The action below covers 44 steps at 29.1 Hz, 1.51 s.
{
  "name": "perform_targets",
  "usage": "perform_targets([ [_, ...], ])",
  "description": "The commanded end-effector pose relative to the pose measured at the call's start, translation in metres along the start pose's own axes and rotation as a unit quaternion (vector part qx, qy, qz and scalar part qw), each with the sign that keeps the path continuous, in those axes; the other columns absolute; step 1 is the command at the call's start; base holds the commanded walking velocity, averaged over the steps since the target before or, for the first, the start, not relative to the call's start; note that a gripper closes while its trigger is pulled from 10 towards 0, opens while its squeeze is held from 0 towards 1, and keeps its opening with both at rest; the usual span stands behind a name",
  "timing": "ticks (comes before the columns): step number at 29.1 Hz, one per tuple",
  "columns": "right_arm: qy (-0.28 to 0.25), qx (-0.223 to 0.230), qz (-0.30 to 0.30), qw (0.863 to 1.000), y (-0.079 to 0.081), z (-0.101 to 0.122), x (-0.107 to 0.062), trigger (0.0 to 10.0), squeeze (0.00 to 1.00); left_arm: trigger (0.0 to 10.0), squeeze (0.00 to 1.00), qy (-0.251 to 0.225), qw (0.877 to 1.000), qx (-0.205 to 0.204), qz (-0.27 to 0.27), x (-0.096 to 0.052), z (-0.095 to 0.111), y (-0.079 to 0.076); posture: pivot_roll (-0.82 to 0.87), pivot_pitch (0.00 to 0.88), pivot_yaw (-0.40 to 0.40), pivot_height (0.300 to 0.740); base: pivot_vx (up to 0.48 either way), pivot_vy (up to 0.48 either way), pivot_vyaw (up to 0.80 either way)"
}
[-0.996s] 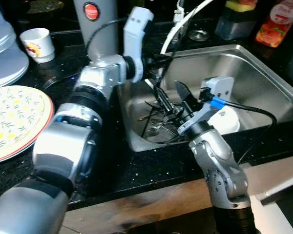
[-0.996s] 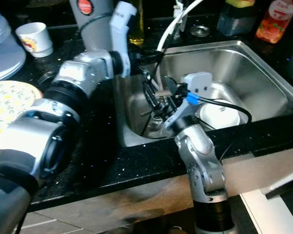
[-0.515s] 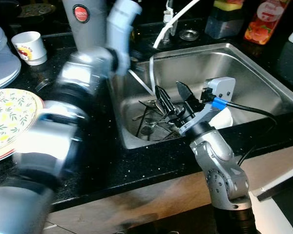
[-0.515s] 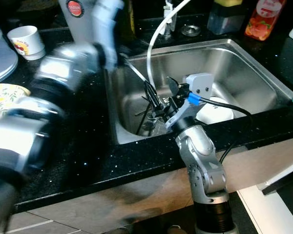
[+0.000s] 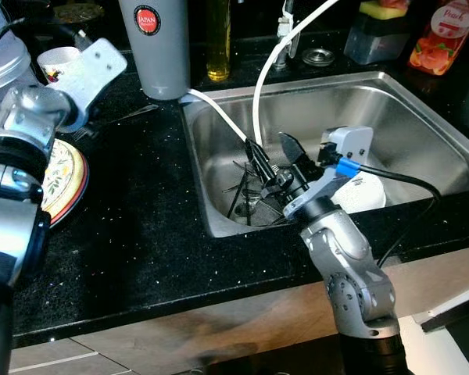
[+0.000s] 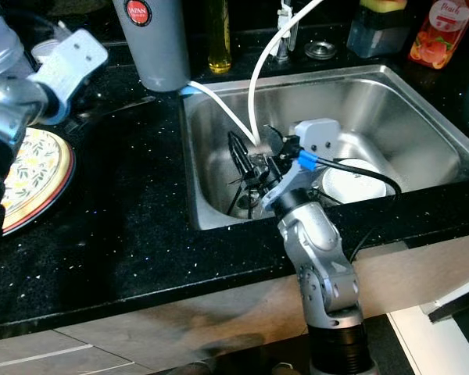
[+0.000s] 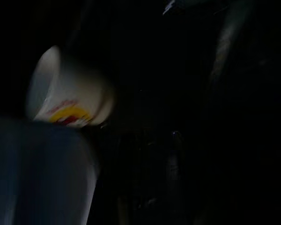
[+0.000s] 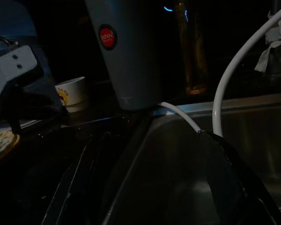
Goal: Kitchen organization
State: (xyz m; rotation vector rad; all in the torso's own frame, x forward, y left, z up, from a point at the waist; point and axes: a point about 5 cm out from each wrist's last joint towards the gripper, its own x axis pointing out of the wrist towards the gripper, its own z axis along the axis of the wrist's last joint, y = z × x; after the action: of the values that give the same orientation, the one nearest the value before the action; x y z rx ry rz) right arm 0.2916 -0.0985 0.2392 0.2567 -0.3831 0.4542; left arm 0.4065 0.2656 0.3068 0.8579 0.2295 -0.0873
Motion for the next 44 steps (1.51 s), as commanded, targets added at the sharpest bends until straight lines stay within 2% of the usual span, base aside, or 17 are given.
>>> perform_targets([
  [1, -0.001, 0.003, -0.001, 1.000, 0.002, 0.001, -0.003, 10.0, 0.00, 10.0, 0.00, 0.040, 0.998, 0.005, 0.045, -0.004, -0.022, 0.009, 0.17, 0.172, 0.065, 0.740, 0.000, 0.000, 0.00],
  [5, -0.001, 0.006, -0.002, 1.000, 0.004, 0.001, -0.005, 10.0, 0.00, 10.0, 0.00, 0.046, 0.995, -0.002, 0.086, -0.006, -0.028, 0.015, 0.17, 0.184, 0.072, 0.740, 0.000, 0.000, 0.00],
  [13, 0.009, 0.019, -0.012, 1.000, 0.011, -0.001, -0.016, 10.0, 0.00, 10.0, 0.00, 0.051, 0.993, -0.039, 0.098, -0.009, -0.028, 0.022, 0.17, 0.246, 0.084, 0.740, 0.000, 0.000, 0.00],
  [15, 0.013, 0.020, -0.013, 1.000, 0.011, -0.001, -0.018, 10.0, 0.00, 10.0, 0.00, 0.052, 0.992, -0.071, 0.094, -0.011, -0.030, 0.024, 0.17, 0.261, 0.083, 0.740, 0.000, 0.000, 0.00],
  [20, 0.015, 0.020, -0.015, 1.000, 0.010, -0.001, -0.019, 10.0, 0.00, 10.0, 0.00, 0.064, 0.989, -0.109, 0.079, -0.012, -0.036, 0.023, 0.18, 0.276, 0.087, 0.740, 0.000, 0.000, 0.00],
  [21, 0.016, 0.020, -0.017, 1.000, 0.010, -0.001, -0.020, 10.0, 0.00, 10.0, 0.00, 0.067, 0.986, -0.136, 0.069, -0.012, -0.038, 0.022, 0.18, 0.279, 0.090, 0.740, 0.000, 0.000, 0.00],
  [22, 0.016, 0.020, -0.017, 1.000, 0.010, -0.001, -0.020, 10.0, 0.00, 10.0, 0.00, 0.067, 0.986, -0.136, 0.069, -0.012, -0.038, 0.022, 0.18, 0.279, 0.090, 0.740, 0.000, 0.000, 0.00],
  [25, 0.019, 0.023, -0.023, 0.999, 0.011, -0.001, -0.022, 10.0, 0.00, 10.0, 0.00, 0.059, 0.975, -0.211, 0.029, -0.014, -0.038, 0.021, 0.18, 0.283, 0.096, 0.740, 0.000, 0.000, 0.00],
  [28, 0.021, 0.024, -0.026, 0.999, 0.011, -0.002, -0.023, 10.0, 0.00, 10.0, 0.00, 0.046, 0.971, -0.234, -0.006, -0.015, -0.034, 0.021, 0.18, 0.281, 0.098, 0.740, 0.000, 0.000, 0.00],
  [29, 0.021, 0.024, -0.026, 0.999, 0.011, -0.002, -0.023, 10.0, 0.00, 10.0, 0.00, 0.046, 0.971, -0.234, -0.006, -0.015, -0.034, 0.021, 0.18, 0.281, 0.098, 0.740, 0.000, 0.000, 0.00],
  [31, 0.022, 0.025, -0.027, 0.999, 0.010, -0.003, -0.023, 10.0, 0.00, 10.0, 0.00, 0.034, 0.974, -0.216, -0.057, -0.015, -0.029, 0.017, 0.18, 0.267, 0.093, 0.740, 0.000, 0.000, 0.00],
  [32, 0.022, 0.025, -0.027, 0.999, 0.010, -0.003, -0.023, 10.0, 0.00, 10.0, 0.00, 0.034, 0.974, -0.216, -0.057, -0.015, -0.029, 0.017, 0.18, 0.267, 0.093, 0.740, 0.000, 0.000, 0.00],
  [35, 0.021, 0.024, -0.024, 0.999, 0.009, -0.003, -0.019, 10.0, 0.00, 10.0, 0.00, 0.032, 0.980, -0.153, -0.126, -0.014, -0.025, 0.007, 0.18, 0.250, 0.084, 0.740, 0.000, 0.000, 0.00],
  [37, 0.020, 0.023, -0.023, 0.999, 0.009, -0.002, -0.018, 10.0, 0.00, 10.0, 0.00, 0.034, 0.980, -0.138, -0.137, -0.013, -0.025, 0.005, 0.18, 0.250, 0.084, 0.740, 0.000, 0.000, 0.00],
  [40, 0.016, 0.021, -0.018, 1.000, 0.009, 0.000, -0.015, 10.0, 0.00, 10.0, 0.00, 0.026, 0.976, -0.105, -0.187, -0.012, -0.021, -0.004, 0.18, 0.234, 0.079, 0.740, 0.000, 0.000, 0.00],
  [44, 0.015, 0.018, -0.016, 1.000, 0.009, 0.000, -0.015, 10.0, 0.00, 10.0, 0.00, -0.009, 0.961, -0.070, -0.267, -0.015, -0.011, -0.014, 0.18, 0.217, 0.072, 0.740, 0.000, 0.000, 0.00],
])
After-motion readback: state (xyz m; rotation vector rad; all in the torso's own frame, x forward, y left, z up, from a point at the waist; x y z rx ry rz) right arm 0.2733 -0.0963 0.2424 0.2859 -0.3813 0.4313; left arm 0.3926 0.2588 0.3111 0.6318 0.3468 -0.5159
